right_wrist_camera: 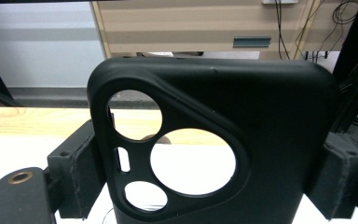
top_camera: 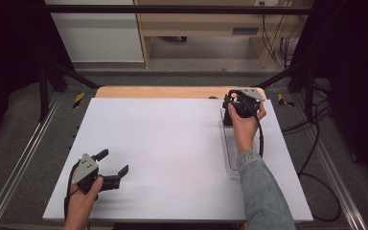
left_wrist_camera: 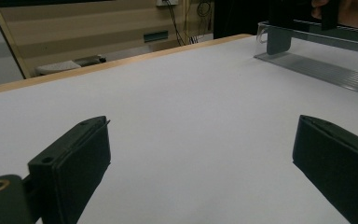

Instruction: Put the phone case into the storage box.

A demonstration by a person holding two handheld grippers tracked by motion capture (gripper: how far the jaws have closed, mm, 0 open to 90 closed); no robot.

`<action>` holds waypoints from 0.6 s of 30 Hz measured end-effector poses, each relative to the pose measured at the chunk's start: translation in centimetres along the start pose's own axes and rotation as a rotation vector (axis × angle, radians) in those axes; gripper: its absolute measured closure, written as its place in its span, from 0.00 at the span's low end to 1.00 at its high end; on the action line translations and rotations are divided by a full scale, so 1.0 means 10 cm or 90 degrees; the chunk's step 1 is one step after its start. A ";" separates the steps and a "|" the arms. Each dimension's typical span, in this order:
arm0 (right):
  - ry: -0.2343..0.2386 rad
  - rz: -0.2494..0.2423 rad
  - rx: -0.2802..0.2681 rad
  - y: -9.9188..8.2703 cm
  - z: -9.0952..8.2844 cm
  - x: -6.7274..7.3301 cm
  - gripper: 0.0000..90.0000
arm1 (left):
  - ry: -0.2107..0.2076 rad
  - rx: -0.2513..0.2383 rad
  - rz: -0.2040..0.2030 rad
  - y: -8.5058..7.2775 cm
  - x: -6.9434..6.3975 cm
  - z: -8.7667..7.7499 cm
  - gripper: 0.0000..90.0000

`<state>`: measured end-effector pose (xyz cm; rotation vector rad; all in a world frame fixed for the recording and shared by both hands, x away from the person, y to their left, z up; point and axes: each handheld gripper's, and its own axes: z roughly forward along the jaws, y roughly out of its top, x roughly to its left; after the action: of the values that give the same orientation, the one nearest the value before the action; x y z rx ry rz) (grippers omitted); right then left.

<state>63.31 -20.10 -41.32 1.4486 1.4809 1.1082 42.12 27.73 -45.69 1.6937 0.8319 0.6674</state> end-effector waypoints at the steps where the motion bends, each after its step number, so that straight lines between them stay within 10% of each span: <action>1: 0.003 -0.002 -0.001 0.00 0.00 0.01 0.15 | 0.000 0.000 0.000 0.00 0.00 0.00 0.05; 18: 0.002 -0.007 0.007 -0.02 0.03 0.03 0.15 | -0.001 0.000 -0.001 0.00 0.00 0.00 0.05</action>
<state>63.49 -19.78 -41.60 1.4458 1.4973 1.0982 42.14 27.70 -45.74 1.6932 0.8329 0.6645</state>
